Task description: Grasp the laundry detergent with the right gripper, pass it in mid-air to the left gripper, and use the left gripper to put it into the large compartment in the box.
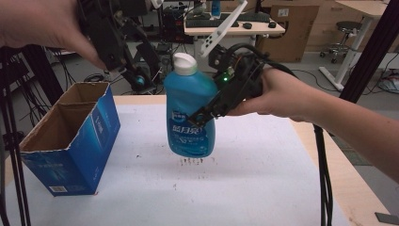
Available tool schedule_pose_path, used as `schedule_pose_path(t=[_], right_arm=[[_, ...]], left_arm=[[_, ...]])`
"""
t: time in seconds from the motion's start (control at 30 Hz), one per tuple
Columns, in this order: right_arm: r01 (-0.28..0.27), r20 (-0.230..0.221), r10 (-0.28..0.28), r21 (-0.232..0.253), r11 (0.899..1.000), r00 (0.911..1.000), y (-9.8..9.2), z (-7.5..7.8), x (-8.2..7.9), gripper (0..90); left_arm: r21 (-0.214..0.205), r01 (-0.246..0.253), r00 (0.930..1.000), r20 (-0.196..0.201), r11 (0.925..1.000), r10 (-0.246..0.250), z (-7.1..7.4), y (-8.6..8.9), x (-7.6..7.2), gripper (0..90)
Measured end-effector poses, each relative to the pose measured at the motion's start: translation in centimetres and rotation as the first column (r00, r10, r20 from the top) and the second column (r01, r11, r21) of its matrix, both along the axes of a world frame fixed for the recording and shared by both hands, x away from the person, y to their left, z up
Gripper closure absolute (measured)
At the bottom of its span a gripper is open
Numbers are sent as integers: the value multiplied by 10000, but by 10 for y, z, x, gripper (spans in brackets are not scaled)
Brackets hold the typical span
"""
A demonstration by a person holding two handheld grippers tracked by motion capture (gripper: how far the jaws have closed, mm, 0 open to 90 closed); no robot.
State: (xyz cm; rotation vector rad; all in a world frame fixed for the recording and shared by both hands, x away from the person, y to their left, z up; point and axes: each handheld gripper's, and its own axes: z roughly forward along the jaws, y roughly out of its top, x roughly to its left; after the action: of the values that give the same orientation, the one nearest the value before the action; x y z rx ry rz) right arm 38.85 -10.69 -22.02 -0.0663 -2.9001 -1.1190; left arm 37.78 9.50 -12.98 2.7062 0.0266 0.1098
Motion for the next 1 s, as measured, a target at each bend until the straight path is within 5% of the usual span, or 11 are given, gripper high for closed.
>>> schedule_pose_path(t=[0.4,1.0], right_arm=[[-588,17,589,-351,9977,9983,28,3,-2,458],[-471,19,473,-386,9981,9989,29,4,-1,458]], left_arm=[[442,458,9989,71,9980,-462,-5,-13,-5,210],[927,321,9988,337,9952,-353,-10,-22,-5,216]])
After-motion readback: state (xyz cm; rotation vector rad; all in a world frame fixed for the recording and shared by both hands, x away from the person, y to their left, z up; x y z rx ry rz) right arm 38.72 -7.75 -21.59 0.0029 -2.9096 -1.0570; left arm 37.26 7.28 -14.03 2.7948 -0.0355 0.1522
